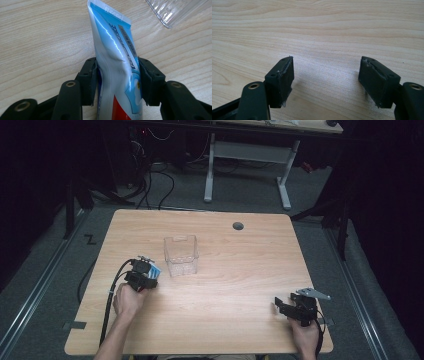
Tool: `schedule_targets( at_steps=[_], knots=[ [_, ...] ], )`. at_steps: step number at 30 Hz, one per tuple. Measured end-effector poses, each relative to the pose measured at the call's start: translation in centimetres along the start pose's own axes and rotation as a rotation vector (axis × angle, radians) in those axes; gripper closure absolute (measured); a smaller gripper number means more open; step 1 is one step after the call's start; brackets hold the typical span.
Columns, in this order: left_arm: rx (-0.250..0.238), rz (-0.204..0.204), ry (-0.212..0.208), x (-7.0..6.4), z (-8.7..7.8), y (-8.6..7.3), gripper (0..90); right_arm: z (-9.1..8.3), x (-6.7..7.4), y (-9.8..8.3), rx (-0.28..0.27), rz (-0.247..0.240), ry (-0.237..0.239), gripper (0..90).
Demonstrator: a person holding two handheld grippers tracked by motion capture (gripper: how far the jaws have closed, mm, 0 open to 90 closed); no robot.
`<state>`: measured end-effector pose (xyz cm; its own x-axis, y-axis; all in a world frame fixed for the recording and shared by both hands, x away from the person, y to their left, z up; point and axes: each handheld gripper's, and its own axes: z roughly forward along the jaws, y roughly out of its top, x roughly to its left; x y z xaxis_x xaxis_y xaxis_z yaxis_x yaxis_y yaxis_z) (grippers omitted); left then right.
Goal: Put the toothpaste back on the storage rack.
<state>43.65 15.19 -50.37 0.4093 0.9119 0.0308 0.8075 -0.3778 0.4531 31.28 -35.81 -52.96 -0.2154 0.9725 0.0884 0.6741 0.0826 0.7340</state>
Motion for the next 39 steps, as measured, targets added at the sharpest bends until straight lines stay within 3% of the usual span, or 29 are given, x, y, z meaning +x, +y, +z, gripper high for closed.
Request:
schedule_targets(
  at_steps=[12, 16, 25, 39],
  knots=[
    [0.001, -0.015, -0.020, 0.4, -0.2, 0.0, 58.4, 0.0, 0.0, 0.0, 0.000, 0.001, 0.001, 28.5],
    [-0.002, -0.011, -0.032, 0.7, -0.4, -0.1, 66.9, 0.0, 0.0, 0.0, -0.001, 0.002, 0.002, 28.6],
    [-0.010, -0.010, -0.053, 0.9, -0.8, -0.2, 70.4, 0.0, 0.0, 0.0, -0.001, 0.002, 0.002, 28.6],
    [-0.117, -0.041, -0.119, 1.3, -3.5, -0.7, 70.7, 0.0, 0.0, 0.0, 0.000, 0.000, 0.000, 28.6]
  ],
)
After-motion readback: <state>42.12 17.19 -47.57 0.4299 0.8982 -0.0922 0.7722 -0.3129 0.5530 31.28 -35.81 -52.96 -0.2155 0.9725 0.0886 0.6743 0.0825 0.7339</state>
